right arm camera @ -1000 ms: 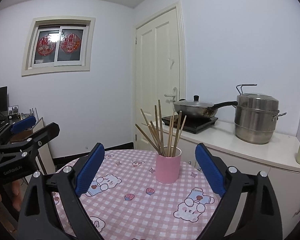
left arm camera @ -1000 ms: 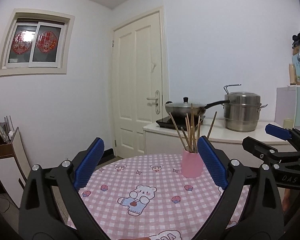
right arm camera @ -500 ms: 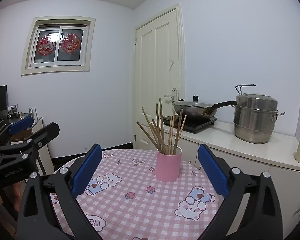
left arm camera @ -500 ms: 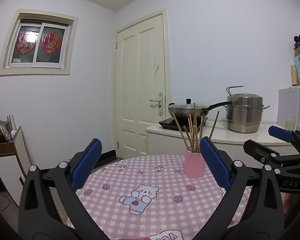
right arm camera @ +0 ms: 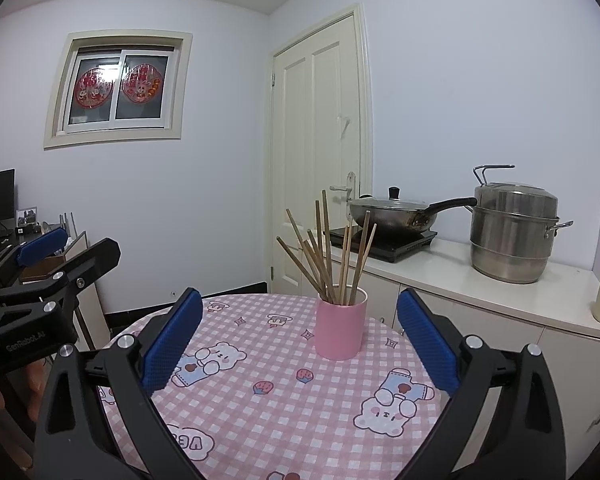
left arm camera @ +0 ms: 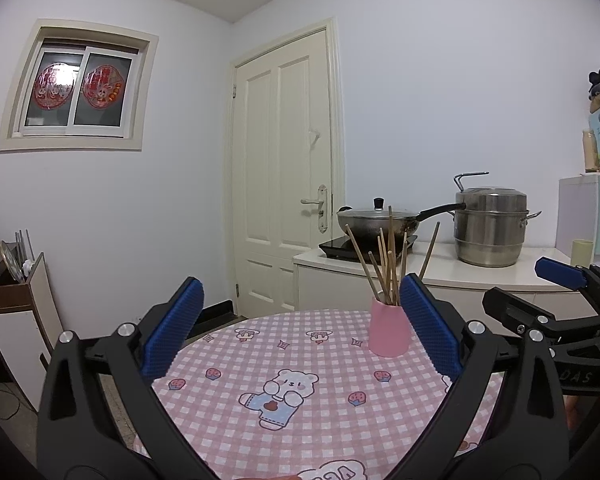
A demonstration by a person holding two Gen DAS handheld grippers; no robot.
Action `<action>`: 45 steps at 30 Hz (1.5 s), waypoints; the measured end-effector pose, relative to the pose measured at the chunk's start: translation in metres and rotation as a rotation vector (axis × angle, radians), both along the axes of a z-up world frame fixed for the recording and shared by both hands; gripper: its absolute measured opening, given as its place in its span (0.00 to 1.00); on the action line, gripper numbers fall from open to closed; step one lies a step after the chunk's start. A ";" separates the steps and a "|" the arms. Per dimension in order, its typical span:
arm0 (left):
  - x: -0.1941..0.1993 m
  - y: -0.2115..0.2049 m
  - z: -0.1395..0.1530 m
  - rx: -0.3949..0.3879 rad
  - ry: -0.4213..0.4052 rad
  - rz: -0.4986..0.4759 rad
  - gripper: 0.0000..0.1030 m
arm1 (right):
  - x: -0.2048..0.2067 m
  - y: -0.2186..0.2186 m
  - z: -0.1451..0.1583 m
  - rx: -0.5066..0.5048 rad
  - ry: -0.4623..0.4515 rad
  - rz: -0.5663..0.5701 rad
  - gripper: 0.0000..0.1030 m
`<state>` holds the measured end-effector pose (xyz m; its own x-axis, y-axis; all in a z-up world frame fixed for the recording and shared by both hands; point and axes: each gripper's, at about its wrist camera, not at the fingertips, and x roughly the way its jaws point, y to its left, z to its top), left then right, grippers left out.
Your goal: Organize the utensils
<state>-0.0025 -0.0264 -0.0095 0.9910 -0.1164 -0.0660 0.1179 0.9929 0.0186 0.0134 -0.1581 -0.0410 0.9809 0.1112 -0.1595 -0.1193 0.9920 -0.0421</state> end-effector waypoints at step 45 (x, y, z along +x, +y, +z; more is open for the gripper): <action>0.005 0.000 -0.002 0.020 0.013 0.022 0.94 | 0.005 0.003 -0.004 -0.011 0.020 0.012 0.92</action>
<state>0.0028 -0.0269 -0.0120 0.9923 -0.0935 -0.0811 0.0968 0.9946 0.0372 0.0187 -0.1556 -0.0451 0.9762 0.1212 -0.1801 -0.1322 0.9900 -0.0501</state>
